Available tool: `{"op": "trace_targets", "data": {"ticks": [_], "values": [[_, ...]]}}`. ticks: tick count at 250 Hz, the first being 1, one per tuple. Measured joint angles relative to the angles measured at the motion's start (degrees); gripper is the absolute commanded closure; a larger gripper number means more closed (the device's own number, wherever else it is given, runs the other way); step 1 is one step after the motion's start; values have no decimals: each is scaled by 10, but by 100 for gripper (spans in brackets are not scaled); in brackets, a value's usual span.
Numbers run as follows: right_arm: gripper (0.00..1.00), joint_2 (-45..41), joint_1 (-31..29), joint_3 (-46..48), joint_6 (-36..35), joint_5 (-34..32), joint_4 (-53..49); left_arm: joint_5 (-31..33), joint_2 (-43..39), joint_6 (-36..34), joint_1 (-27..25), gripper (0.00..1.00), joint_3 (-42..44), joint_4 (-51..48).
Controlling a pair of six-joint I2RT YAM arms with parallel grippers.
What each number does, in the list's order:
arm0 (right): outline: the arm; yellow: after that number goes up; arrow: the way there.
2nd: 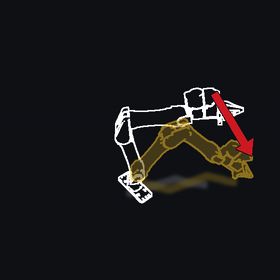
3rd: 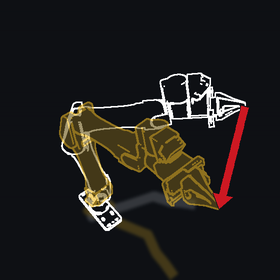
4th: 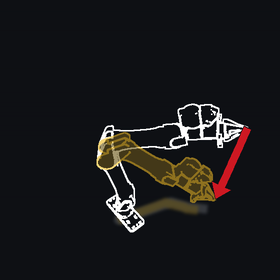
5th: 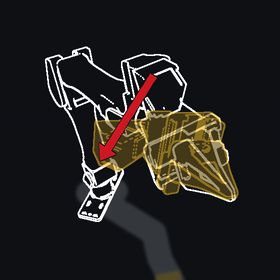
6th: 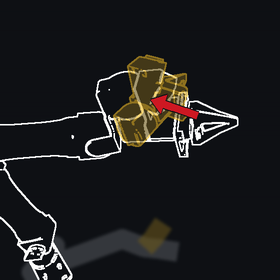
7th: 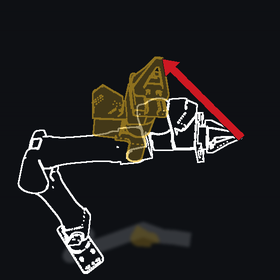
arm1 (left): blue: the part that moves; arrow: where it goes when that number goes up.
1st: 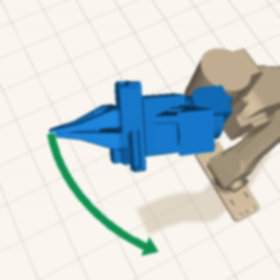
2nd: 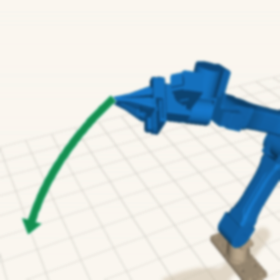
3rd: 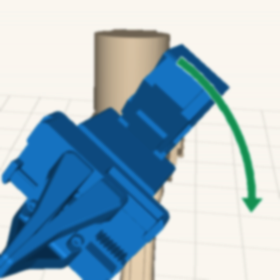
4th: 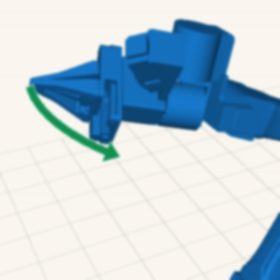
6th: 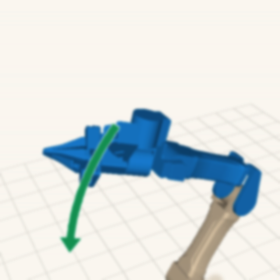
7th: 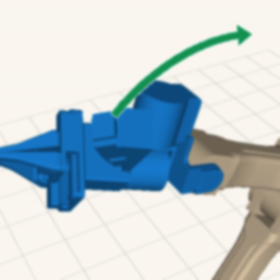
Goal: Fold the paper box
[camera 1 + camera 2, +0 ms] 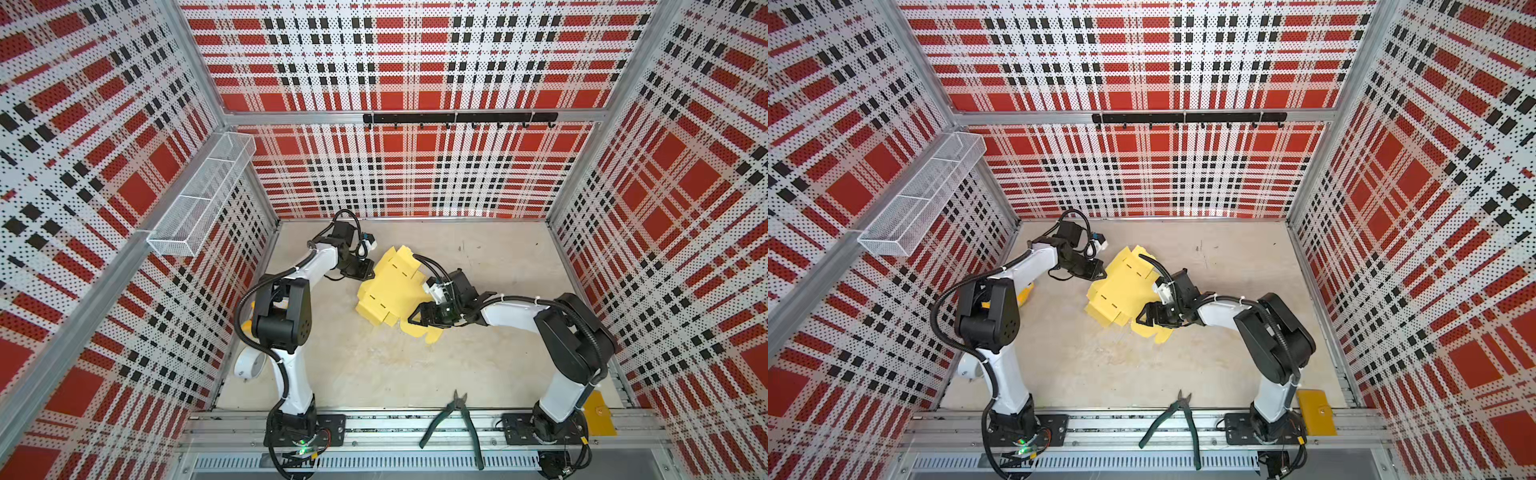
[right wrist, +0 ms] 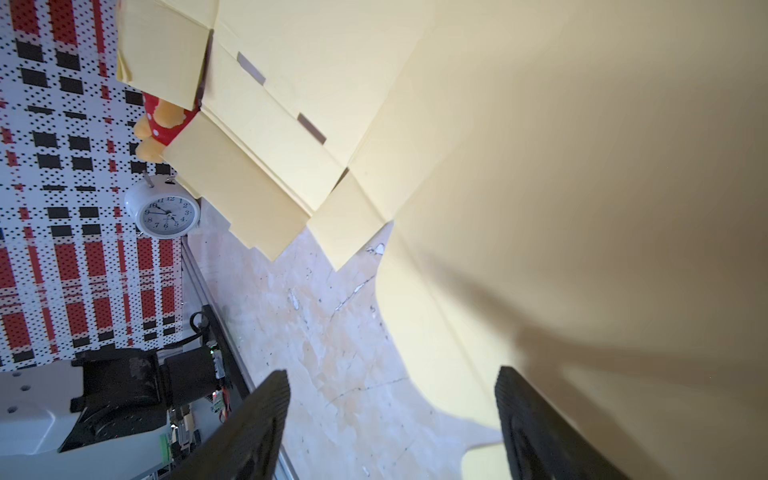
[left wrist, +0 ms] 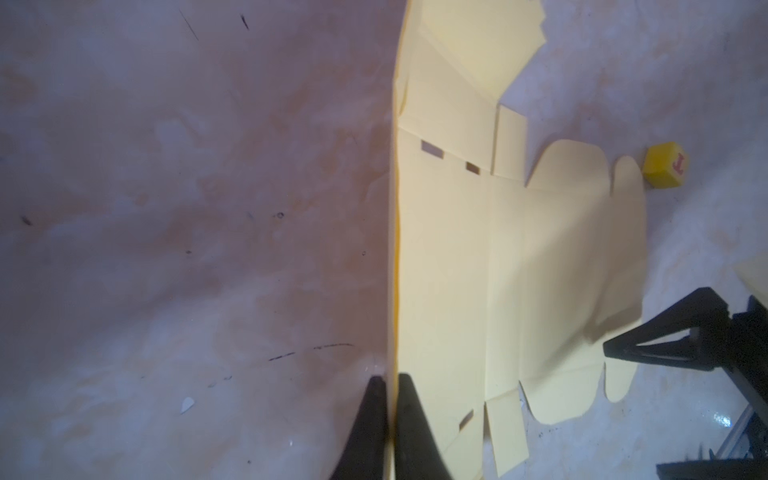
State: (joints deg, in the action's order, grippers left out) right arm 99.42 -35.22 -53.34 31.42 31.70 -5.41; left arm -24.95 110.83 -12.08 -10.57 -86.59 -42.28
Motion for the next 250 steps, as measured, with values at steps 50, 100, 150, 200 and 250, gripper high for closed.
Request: {"op": "trace_targets", "data": {"ticks": [50, 100, 150, 200, 250], "values": [[17, -112, 0, -45, -65, -53, -66, 25, -54, -80, -3, 90, -17, -4], [17, -214, 0, -98, -162, -141, -113, 32, -101, -184, -11, 90, -40, -3], [21, -260, 0, -134, -275, -196, -119, 39, -138, -302, -31, 90, -40, -4], [28, -268, 0, -156, -428, -191, -80, 3, -143, -390, -37, 90, -73, -31], [29, -262, 0, -162, -574, -162, -53, -57, -150, -496, -39, 90, -106, -101]]}}
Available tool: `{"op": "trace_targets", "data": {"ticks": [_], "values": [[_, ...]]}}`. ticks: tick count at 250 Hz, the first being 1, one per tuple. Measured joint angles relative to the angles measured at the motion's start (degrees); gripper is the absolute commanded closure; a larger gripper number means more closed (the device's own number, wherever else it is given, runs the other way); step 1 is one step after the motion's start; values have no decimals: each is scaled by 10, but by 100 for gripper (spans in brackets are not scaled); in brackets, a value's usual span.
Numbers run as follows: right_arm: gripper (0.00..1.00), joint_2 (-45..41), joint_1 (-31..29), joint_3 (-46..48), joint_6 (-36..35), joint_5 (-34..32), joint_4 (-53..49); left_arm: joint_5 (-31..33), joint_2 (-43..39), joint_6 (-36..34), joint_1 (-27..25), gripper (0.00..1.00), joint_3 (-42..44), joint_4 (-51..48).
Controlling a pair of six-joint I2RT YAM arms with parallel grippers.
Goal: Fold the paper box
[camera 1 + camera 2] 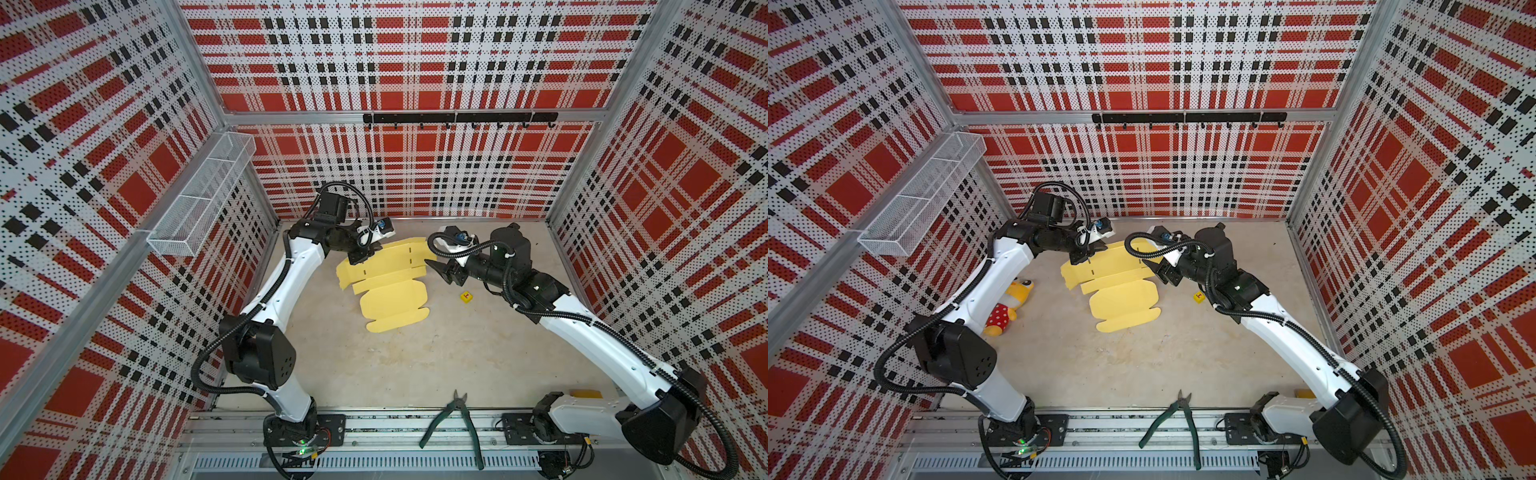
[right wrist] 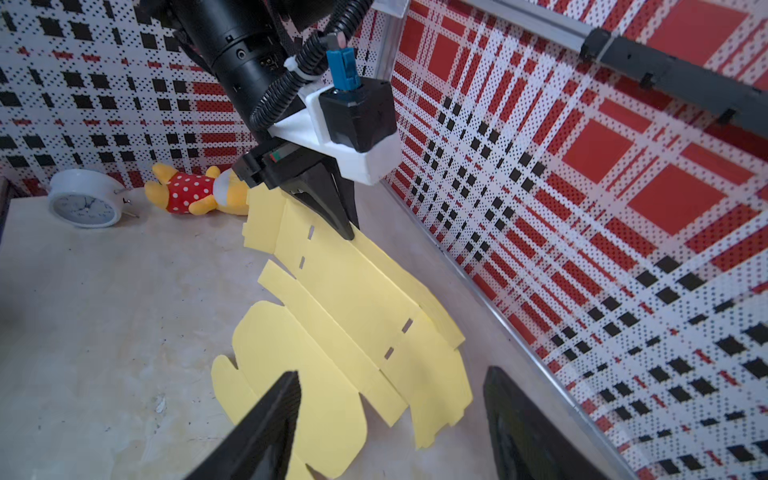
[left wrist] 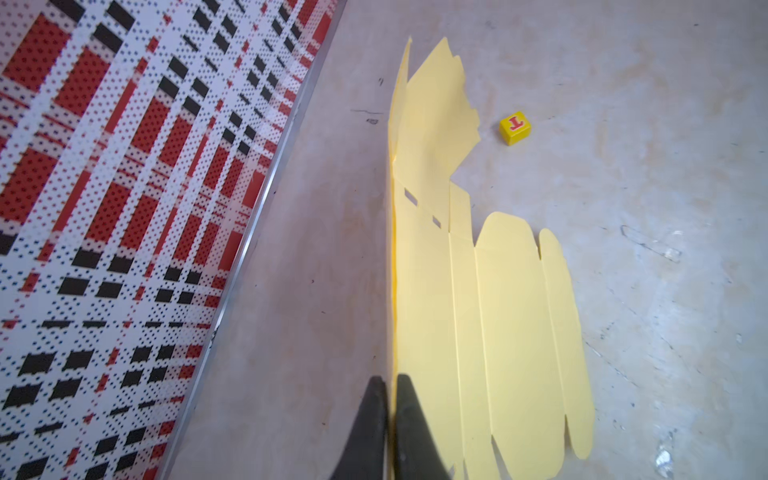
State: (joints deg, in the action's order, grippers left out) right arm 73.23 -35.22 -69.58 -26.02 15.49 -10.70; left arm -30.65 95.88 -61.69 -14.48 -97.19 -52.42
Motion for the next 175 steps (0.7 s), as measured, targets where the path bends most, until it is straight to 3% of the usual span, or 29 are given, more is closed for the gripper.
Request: {"op": "trace_targets", "data": {"ticks": [80, 175], "values": [[38, 96, 0, -113, -117, 34, -41, -41, -4, -73, -8, 90, -21, -56], [50, 166, 15, -145, -168, 95, -115, -71, -18, -82, -18, 89, -24, -66]]}}
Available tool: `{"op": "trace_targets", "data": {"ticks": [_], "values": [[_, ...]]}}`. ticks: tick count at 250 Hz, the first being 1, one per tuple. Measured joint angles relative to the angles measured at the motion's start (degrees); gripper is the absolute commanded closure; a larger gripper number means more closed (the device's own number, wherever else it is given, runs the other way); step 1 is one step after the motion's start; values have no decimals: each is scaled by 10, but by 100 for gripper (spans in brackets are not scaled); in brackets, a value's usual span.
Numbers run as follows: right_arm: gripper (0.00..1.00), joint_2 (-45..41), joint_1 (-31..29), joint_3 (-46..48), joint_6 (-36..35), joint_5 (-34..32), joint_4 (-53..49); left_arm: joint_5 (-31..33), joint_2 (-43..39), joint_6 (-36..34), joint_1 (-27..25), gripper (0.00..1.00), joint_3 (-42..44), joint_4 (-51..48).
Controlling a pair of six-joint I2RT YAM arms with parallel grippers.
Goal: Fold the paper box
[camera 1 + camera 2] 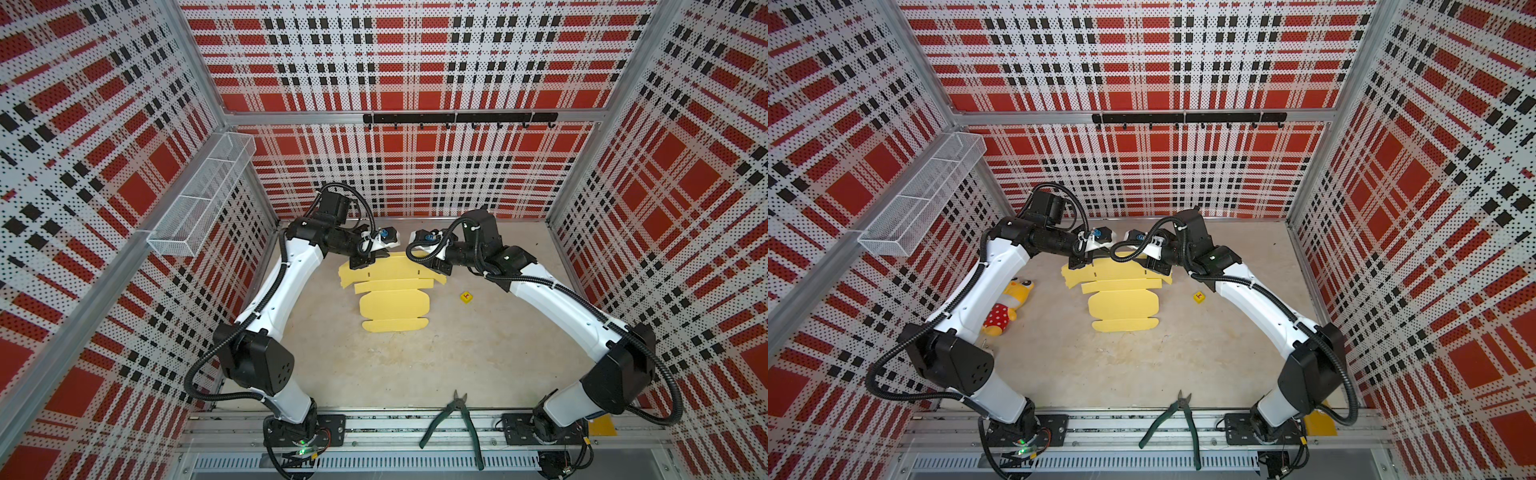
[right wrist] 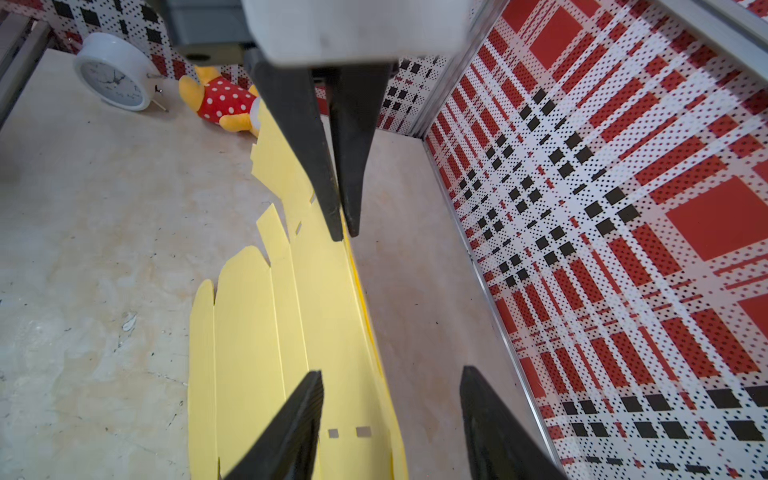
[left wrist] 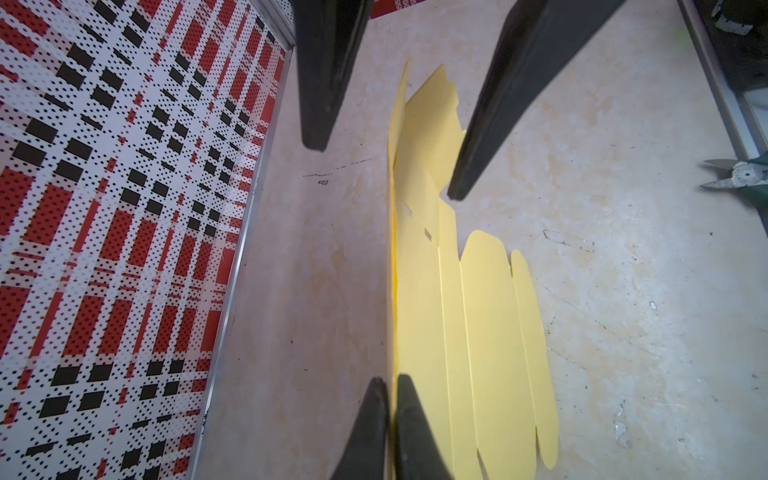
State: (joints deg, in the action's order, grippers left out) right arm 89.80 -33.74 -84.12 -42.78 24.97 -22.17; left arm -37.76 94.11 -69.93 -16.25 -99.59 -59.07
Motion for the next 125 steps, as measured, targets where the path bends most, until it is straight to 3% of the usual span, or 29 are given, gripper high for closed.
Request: {"op": "trace_targets", "data": {"ticks": [35, 125], "values": [[61, 19, 1, -30, -17, 15, -29, -7, 0, 0, -2, 89, 0, 0], [69, 58, 1, -71, -31, 40, -69, -8, 0, 0, -3, 89, 2, -1]]}}
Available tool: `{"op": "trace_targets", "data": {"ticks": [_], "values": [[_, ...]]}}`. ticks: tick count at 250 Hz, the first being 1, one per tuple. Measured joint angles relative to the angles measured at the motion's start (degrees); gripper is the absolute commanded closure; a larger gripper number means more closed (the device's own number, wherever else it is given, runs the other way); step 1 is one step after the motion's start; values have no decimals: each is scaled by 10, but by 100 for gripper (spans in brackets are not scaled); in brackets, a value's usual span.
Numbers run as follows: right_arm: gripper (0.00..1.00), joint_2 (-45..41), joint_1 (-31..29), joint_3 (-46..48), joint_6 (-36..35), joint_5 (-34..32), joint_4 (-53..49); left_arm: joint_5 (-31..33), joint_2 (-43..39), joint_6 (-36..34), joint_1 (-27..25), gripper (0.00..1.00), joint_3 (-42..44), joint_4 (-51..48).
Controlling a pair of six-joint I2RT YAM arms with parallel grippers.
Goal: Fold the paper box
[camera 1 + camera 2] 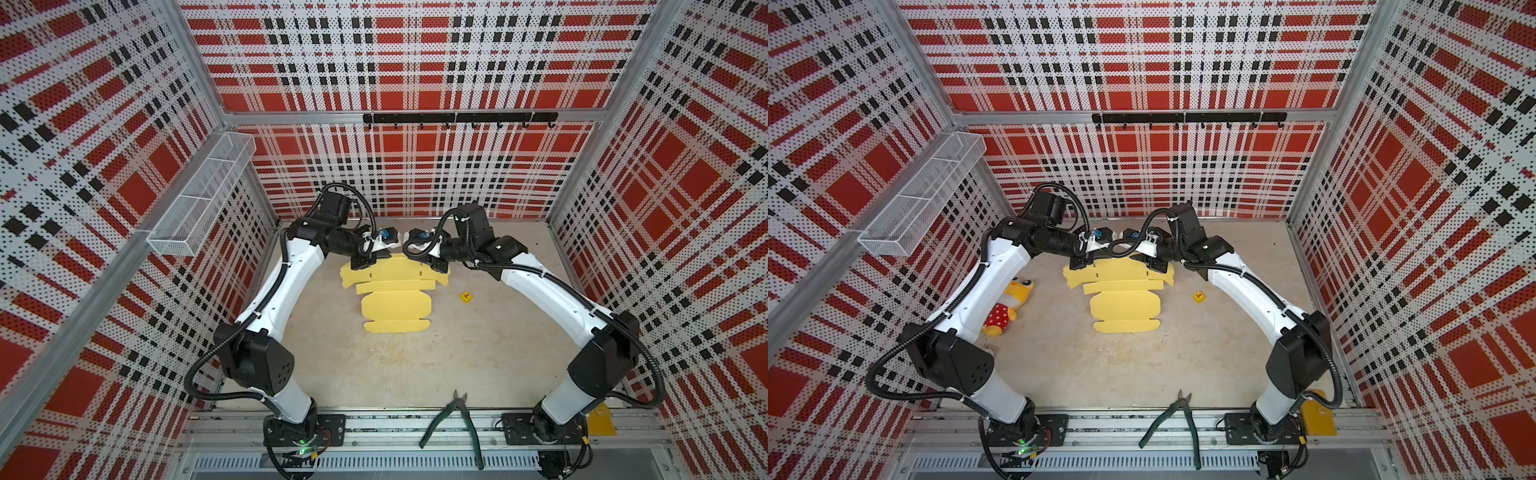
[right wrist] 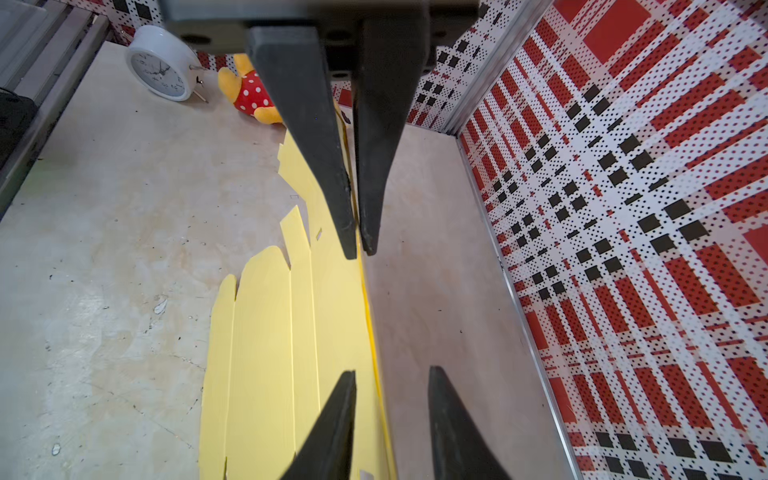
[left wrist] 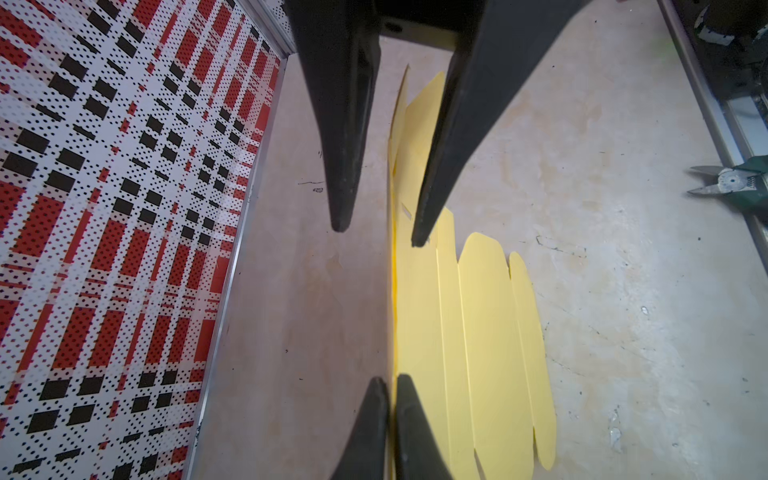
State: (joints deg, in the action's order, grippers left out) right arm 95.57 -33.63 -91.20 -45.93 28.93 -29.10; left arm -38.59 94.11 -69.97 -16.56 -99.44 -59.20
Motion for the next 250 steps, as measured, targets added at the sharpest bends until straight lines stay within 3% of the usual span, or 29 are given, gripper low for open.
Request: {"op": "trace_targets", "data": {"ticks": [33, 63, 83, 117, 170, 213, 228, 250], "values": [[87, 16, 0, -8, -5, 7, -18, 0, 0, 0, 0, 88, 6, 0], [100, 24, 0, -16, -7, 11, -37, 0, 0, 0, 0, 68, 8, 5], [100, 24, 0, -17, -10, 9, -42, 1, -2, 5, 0, 58, 8, 8], [100, 19, 0, -1, 5, -4, -22, 3, -9, 50, 0, 50, 7, 11], [100, -31, 4, 93, 72, -36, 51, 19, -18, 202, 6, 46, -48, 16], [99, -79, 6, 156, 121, -59, 105, 57, -36, 366, 19, 57, -87, 35], [99, -88, 6, 166, 132, -64, 116, 67, -45, 409, 31, 68, -87, 41], [99, -102, 6, 179, 145, -70, 127, 83, -51, 456, 50, 97, -86, 47]]}}
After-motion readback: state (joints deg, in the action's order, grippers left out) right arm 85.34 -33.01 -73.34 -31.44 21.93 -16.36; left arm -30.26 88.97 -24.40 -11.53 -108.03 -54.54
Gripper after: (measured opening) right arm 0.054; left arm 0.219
